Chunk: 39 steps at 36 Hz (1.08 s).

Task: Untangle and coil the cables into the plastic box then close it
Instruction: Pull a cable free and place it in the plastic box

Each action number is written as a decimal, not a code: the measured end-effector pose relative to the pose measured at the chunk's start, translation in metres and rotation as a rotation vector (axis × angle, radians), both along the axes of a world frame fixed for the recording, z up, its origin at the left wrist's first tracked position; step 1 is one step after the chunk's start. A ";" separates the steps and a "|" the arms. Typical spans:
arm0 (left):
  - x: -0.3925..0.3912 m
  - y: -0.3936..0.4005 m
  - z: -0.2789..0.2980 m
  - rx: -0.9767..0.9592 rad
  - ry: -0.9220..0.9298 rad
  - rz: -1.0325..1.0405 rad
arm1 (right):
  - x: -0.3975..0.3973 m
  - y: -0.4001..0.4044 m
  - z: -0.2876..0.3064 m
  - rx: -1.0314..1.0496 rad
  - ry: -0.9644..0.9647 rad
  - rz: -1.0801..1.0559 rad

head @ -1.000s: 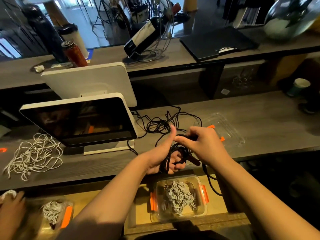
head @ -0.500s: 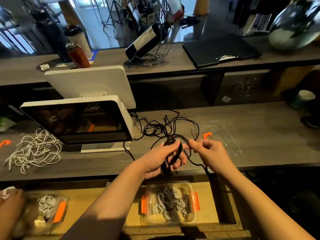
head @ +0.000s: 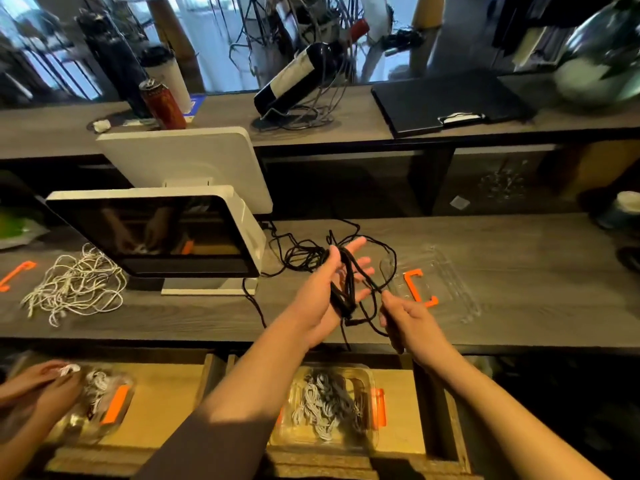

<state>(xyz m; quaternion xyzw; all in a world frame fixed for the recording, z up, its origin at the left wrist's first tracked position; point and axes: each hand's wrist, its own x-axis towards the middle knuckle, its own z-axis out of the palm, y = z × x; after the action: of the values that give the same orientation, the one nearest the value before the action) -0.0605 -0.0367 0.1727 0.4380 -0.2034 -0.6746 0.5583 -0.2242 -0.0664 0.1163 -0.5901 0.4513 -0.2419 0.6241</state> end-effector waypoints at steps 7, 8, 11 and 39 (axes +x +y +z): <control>0.001 -0.016 -0.027 0.178 0.263 0.421 | 0.006 0.011 -0.008 -0.003 0.076 0.165; 0.002 -0.017 -0.029 0.197 0.283 0.464 | 0.007 0.013 -0.007 -0.012 0.095 0.193; 0.007 -0.019 -0.032 0.220 0.268 0.544 | 0.013 0.019 -0.002 -0.030 0.141 0.300; 0.013 -0.015 -0.047 0.112 -1.322 0.066 | 0.029 0.006 0.034 -0.741 0.725 0.786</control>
<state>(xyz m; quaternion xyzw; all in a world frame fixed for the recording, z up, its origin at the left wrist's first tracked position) -0.0474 -0.0517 0.1254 0.7938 -0.4543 -0.2563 0.3127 -0.1947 -0.0605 0.1508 -0.9316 0.2706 0.0795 0.2292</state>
